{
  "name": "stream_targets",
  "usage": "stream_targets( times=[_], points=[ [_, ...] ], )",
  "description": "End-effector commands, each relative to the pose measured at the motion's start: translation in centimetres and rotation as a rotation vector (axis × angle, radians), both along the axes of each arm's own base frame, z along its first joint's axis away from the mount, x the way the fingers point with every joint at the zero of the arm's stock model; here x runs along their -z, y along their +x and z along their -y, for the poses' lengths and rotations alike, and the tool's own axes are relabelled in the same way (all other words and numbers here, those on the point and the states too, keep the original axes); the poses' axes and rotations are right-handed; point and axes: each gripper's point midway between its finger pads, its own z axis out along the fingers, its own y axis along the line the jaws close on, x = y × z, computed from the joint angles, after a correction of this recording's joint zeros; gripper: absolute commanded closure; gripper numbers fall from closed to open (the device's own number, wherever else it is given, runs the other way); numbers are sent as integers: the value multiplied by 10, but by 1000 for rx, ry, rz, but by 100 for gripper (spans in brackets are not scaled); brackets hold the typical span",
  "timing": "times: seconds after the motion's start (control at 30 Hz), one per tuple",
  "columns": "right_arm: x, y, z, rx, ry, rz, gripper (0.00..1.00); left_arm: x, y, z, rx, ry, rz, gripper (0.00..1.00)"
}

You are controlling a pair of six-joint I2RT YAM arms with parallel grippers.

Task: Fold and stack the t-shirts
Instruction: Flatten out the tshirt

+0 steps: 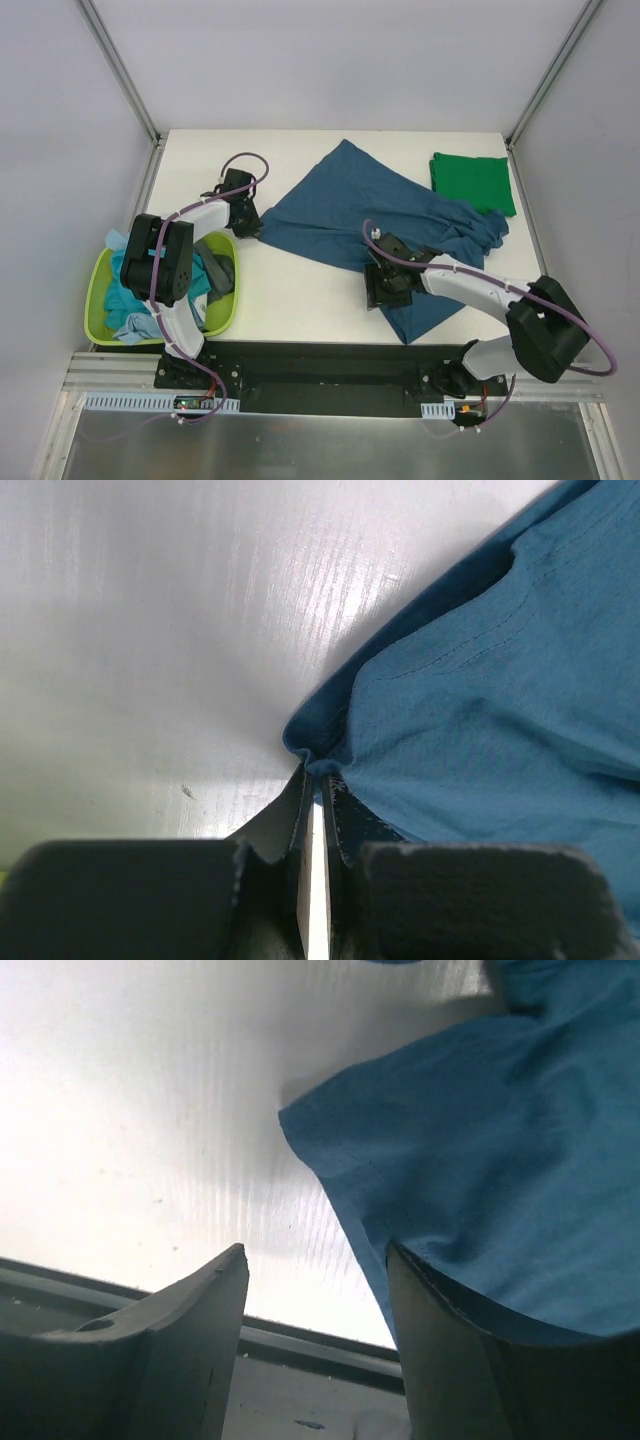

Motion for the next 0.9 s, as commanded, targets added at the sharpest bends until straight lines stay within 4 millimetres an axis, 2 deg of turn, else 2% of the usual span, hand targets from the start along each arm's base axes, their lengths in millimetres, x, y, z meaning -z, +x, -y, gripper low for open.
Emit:
stream_targets(
  times=[0.0, 0.17, 0.3, 0.43, 0.6, 0.77, 0.87],
  points=[
    [-25, -5, 12, 15, 2, 68, 40, -2, -2, -9, -21, 15, 3, 100],
    [-21, -34, 39, 70, -20, 44, 41, -1, -2, -11, -24, 12, 0, 100],
    [-14, -42, 52, 89, -33, 59, 40, -1, -1, -10, -22, 5, 1, 100],
    [-4, -52, 73, 128, -147, 22, 41, -2, -3, -10, -23, 7, 1, 100],
    [4, -60, 79, 128, -215, -7, 42, -3, -2, -10, -23, 4, 5, 100],
    [13, -61, 59, 93, -174, -21, 43, -2, -3, -10, -23, 2, 0, 100],
    [19, -62, 59, 76, -216, -37, 43, -2, -3, -11, -26, 5, 0, 100]
  ],
)
